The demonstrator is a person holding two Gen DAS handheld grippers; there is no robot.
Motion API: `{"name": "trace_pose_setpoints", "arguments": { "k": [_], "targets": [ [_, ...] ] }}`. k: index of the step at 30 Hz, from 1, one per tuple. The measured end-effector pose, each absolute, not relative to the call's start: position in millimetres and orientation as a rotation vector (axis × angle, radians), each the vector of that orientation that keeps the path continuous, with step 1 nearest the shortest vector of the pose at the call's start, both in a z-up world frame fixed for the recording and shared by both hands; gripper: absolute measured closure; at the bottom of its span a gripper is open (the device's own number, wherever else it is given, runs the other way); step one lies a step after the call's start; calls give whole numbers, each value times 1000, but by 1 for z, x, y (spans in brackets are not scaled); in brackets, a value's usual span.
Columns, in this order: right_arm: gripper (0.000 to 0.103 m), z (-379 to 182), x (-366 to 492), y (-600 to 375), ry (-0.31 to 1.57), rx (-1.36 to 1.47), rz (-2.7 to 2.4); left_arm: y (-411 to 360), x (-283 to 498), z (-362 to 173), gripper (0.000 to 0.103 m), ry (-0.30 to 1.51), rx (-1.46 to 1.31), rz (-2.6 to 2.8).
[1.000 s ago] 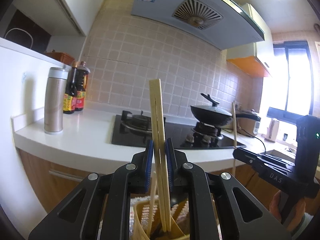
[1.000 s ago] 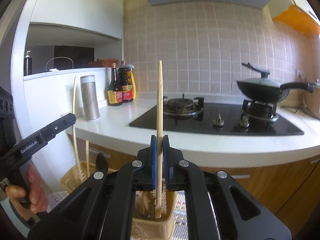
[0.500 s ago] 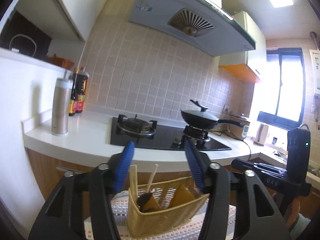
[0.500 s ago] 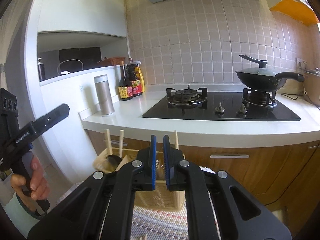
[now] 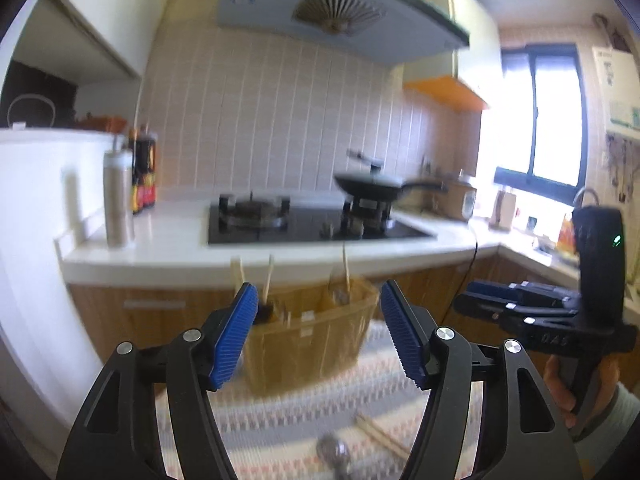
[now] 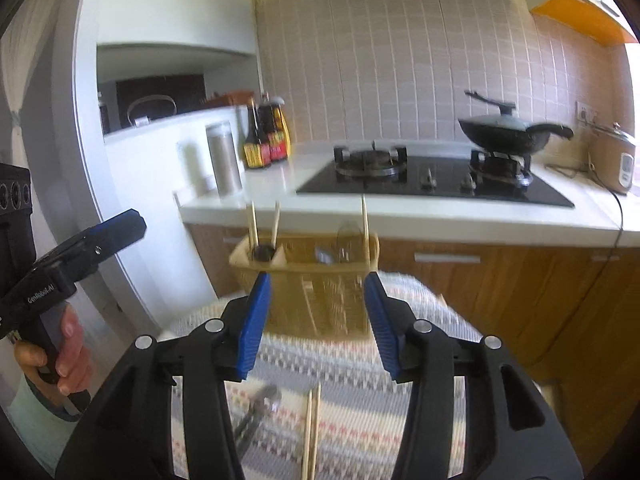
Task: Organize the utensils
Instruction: 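Move both open tools back down over the remaining utensils on the cloth, then grasp a wooden chopstick with the right tool while the left tool grasps a clear spoon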
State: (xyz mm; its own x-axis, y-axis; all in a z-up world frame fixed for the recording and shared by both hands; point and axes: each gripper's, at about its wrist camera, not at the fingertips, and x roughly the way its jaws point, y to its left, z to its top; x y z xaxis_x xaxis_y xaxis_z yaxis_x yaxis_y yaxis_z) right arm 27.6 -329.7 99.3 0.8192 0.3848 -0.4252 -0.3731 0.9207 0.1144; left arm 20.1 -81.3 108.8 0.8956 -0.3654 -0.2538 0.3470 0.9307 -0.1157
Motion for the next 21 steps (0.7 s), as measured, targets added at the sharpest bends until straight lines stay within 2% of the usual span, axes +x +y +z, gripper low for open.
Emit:
{"name": "trace_pose_setpoints", "arguments": {
  "k": [4, 8, 11, 16, 21],
  "targets": [
    [58, 73, 28, -320, 622, -17, 355, -82, 27, 75, 41, 468, -52, -349],
    [58, 29, 43, -315, 875, 4, 331, -83, 37, 34, 42, 654, -44, -349],
    [58, -1, 50, -315, 977, 41, 341, -80, 46, 4, 43, 783, -78, -384],
    [67, -34, 47, -313, 1011, 94, 338, -84, 56, -38, 49, 933, -107, -417],
    [77, -49, 43, -296, 996, 24, 315, -96, 57, -57, 54, 963, -54, -409]
  ]
}}
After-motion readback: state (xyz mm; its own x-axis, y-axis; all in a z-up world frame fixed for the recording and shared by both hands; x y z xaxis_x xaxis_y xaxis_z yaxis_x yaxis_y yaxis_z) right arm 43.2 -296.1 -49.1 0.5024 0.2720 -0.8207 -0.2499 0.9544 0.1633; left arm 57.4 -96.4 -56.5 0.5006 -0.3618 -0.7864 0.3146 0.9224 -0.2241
